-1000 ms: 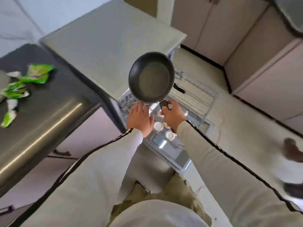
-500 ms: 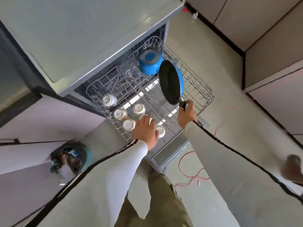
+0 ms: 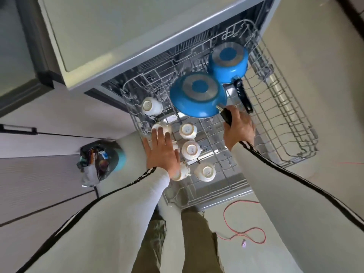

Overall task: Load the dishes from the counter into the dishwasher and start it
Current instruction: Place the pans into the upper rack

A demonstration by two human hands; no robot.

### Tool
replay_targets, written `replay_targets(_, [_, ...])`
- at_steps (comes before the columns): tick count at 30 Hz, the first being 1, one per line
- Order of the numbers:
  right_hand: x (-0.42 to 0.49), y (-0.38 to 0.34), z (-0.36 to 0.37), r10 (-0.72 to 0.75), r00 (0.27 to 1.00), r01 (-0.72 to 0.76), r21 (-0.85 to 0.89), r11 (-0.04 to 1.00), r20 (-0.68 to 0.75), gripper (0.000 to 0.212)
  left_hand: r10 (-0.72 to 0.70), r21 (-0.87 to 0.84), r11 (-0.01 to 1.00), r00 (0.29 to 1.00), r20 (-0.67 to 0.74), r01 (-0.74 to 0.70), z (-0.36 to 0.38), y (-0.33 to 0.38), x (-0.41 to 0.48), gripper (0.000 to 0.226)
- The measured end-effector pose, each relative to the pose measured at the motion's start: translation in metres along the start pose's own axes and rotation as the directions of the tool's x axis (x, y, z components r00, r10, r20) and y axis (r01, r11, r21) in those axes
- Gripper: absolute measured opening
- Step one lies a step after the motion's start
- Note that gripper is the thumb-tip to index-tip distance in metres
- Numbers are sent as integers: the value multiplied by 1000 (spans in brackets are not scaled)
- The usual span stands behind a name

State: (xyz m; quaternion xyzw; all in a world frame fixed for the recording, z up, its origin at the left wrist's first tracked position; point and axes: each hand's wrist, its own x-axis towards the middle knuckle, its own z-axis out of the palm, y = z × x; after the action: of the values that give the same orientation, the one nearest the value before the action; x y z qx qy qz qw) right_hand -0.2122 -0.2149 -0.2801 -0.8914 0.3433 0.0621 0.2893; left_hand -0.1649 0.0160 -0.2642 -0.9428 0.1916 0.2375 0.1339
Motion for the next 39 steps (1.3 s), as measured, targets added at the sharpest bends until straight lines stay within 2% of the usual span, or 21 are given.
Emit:
replay_targets(5, [-5,24,30,-115,988,124,91,988,-104,47,48,35,998,998,-47,-47,11,-12,5,68])
replay_targets(13, [50,13,43,-215,970,216,-1,976,-117,47,84,82,994,990,-112,-75,22,-27,10,68])
replay_targets(17, [71,17,47,-227,968,225,-34,974,-105,49,107,93,991,982,-154,-94,27,-28,12,67])
replay_targets(22, [75,11,43,-150,988,145,-109,983,-34,56,114,97,990,982,-149,-101,25,-29,13,68])
replay_targets(28, [52,2,34,-71,997,62,-212,975,-36,69,130,40,991,980,-151,-126,16,-32,6,68])
replay_targets(32, [17,-13,22,-68,996,55,-231,971,-51,68,155,4,988,975,-157,-156,4,-37,-12,68])
replay_targets(37, [-56,-61,20,-107,987,139,-298,945,121,63,160,-55,984,975,-155,-170,-20,-58,-48,70])
replay_targets(39, [-88,-90,22,-126,982,160,-274,948,137,62,161,-70,982,975,-153,-173,-31,-76,-63,71])
